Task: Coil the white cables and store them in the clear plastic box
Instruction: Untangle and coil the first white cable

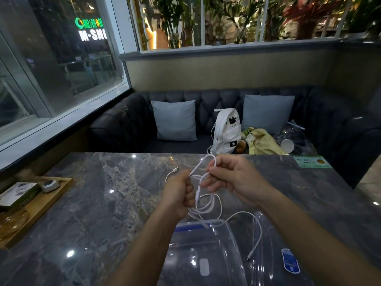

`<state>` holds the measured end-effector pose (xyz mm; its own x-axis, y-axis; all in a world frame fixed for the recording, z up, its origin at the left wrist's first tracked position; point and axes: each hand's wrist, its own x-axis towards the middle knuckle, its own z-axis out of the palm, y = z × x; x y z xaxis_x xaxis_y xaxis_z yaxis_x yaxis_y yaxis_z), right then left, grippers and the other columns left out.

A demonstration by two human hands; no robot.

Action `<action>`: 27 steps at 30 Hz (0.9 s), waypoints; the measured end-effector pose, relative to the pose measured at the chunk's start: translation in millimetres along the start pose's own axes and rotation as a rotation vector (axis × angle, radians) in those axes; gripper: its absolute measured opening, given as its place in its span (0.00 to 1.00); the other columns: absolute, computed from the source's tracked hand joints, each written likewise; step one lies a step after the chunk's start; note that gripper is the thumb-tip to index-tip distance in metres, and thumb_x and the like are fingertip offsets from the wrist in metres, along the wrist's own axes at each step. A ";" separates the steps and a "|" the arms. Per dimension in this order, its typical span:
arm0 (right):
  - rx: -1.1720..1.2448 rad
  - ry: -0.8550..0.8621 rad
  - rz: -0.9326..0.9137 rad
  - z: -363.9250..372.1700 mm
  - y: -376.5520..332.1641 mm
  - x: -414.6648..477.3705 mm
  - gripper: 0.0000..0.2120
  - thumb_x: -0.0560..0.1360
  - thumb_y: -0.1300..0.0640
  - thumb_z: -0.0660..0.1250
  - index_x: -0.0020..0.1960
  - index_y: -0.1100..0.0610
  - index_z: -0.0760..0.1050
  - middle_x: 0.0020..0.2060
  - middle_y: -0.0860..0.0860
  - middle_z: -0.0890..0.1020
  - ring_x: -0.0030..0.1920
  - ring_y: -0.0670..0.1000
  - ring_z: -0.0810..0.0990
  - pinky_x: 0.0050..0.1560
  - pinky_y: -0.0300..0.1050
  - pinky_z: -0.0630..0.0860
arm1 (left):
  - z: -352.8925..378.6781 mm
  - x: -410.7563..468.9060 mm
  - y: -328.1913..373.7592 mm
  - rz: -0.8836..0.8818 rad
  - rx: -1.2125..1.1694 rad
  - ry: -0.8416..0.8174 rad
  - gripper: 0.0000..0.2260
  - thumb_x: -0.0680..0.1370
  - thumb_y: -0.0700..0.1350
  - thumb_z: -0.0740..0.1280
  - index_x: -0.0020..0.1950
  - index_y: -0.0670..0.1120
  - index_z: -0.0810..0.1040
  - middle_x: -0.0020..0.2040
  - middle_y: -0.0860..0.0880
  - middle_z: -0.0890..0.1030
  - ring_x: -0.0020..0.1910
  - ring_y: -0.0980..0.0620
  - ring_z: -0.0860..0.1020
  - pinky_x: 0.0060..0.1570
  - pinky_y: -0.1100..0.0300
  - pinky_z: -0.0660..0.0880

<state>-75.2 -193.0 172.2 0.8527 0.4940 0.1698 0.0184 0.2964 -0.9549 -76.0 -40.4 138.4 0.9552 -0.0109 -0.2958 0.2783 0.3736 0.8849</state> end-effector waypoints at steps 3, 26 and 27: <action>-0.370 0.047 -0.077 -6.2 12.3 0.2 0.06 0.73 0.70 0.63 0.40 0.62 0.75 0.30 0.53 0.81 0.32 0.47 0.81 0.35 0.38 0.79 | -4.2 3.1 0.9 -0.066 -0.071 -0.007 0.26 0.80 0.45 0.55 0.20 0.51 0.60 0.15 0.55 0.57 0.13 0.59 0.53 0.14 0.72 0.50; -0.342 -0.141 0.236 -31.3 48.8 -10.2 0.03 0.71 0.61 0.69 0.42 0.57 0.76 0.23 0.46 0.69 0.20 0.43 0.63 0.19 0.33 0.59 | 3.4 -2.1 0.2 -0.189 -0.156 -0.056 0.27 0.78 0.46 0.59 0.19 0.50 0.59 0.15 0.54 0.56 0.12 0.59 0.53 0.14 0.71 0.50; -0.375 -0.155 0.258 -36.1 45.4 -10.6 0.05 0.70 0.58 0.71 0.43 0.58 0.77 0.24 0.47 0.69 0.22 0.44 0.63 0.20 0.35 0.58 | 1.9 -2.6 1.0 -0.194 -0.163 -0.058 0.27 0.78 0.46 0.59 0.18 0.51 0.59 0.14 0.54 0.56 0.12 0.59 0.53 0.14 0.72 0.50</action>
<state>-64.5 -214.3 118.2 0.7667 0.6374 -0.0767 0.0282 -0.1528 -0.9879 -77.9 -41.7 140.7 0.8911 -0.1483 -0.4288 0.4412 0.5039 0.7426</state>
